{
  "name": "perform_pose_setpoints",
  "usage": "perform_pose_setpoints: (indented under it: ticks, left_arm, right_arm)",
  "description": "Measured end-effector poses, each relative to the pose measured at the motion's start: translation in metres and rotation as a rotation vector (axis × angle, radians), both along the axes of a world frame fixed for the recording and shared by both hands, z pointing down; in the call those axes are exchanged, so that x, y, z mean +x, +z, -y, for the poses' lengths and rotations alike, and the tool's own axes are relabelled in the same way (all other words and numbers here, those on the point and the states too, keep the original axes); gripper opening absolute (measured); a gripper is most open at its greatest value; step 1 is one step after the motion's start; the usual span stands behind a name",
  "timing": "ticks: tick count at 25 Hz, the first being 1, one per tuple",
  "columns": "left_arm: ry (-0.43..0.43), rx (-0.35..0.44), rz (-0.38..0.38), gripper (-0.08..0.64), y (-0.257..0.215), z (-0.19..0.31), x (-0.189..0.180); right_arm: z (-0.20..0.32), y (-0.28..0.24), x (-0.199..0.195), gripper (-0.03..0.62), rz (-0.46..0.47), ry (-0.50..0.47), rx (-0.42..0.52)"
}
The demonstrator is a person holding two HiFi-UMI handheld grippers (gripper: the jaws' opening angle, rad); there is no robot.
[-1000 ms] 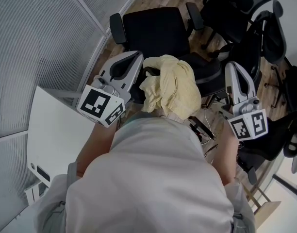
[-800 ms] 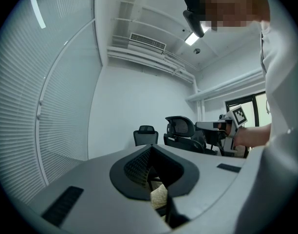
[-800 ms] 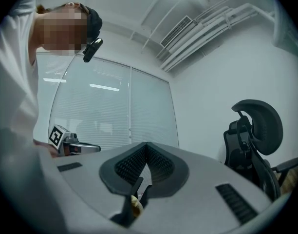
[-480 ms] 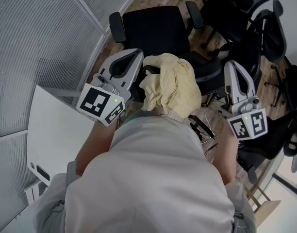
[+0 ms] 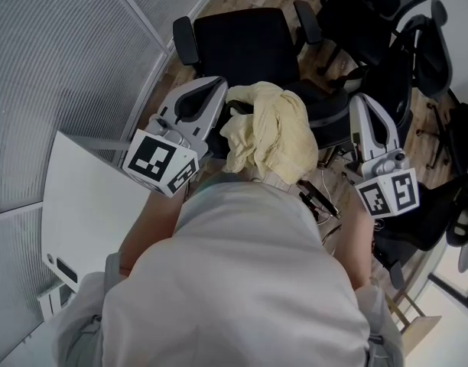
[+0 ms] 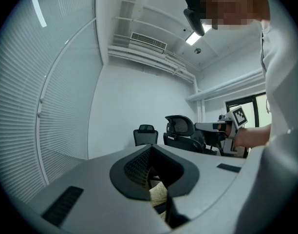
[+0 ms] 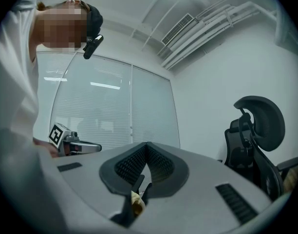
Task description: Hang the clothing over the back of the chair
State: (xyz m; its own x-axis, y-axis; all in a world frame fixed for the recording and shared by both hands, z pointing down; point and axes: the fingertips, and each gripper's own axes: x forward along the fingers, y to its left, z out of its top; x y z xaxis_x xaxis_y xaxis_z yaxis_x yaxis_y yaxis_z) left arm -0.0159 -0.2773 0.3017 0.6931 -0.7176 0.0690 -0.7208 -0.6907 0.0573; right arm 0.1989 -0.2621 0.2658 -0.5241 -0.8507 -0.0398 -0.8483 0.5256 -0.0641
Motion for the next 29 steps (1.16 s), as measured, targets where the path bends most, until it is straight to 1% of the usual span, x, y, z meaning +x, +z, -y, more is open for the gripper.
perform_pose_setpoints:
  ticks: [29]
  left_arm:
    - [-0.017, -0.009, 0.001, 0.014, 0.0027, -0.0031, -0.0023]
  right_arm:
    - [0.0000, 0.0028, -0.0056, 0.021, 0.005, -0.012, -0.001]
